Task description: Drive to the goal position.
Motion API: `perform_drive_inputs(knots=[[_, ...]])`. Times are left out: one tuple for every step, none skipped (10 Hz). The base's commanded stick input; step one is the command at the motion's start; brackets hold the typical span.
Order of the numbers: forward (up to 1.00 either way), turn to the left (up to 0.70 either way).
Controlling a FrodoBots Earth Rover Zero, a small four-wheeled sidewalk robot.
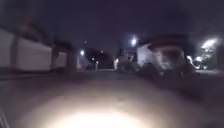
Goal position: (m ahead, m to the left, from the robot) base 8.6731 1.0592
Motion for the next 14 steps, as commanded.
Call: perform_drive_inputs(knots=[[0.70,0.00],[0.70,0.00],[0.70,0.00],[0.70,0.00],[0.70,0.00],[0.70,0.00],[0.70,0.00],[0.70,0.00],[0.70,0.00],[0.70,-0.07],[0.70,-0.25],[0.70,-0.35],[0.70,-0.35],[0.70,-0.10]])
